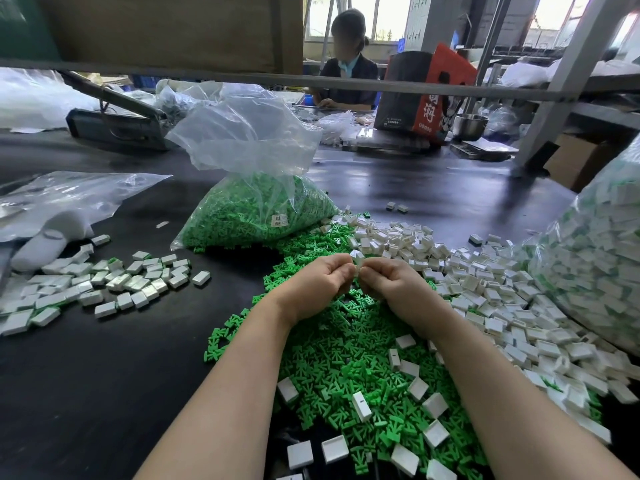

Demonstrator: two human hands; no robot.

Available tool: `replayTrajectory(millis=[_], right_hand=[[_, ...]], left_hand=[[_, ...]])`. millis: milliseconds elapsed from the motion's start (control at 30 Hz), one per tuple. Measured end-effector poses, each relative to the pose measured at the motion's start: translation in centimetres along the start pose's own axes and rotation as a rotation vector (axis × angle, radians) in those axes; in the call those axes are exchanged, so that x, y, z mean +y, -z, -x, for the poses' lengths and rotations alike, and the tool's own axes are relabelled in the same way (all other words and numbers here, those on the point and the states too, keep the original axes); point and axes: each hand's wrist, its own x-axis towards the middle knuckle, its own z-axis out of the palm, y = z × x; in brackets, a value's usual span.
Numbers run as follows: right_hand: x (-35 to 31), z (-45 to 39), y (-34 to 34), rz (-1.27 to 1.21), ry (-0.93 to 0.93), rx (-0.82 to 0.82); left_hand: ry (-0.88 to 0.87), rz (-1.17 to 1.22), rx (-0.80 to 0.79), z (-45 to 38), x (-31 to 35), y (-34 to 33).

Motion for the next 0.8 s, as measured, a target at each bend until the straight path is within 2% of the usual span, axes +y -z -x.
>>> replayTrajectory(millis=[133, 467, 633, 800], right_hand=[[0.2, 0.1, 0.4, -0.063, -0.052, -0.071], [0.7, -0.2, 0.4, 0.183, 0.004, -0.046], [0.2, 0.1, 0.2, -0.121, -0.028, -0.031], [-0.4, 0.1, 0.1, -0.268, -0.104, -0.048]], left_hand=[[0.025, 0.0, -0.039, 0.0, 0.1, 0.0], [0.045, -0.107, -0.035, -0.1, -0.2, 0.2], [-0.004, -0.007, -0.01, -0.1, 0.0, 0.1], [-0.049, -0.025, 0.019, -0.1, -0.2, 0.2]])
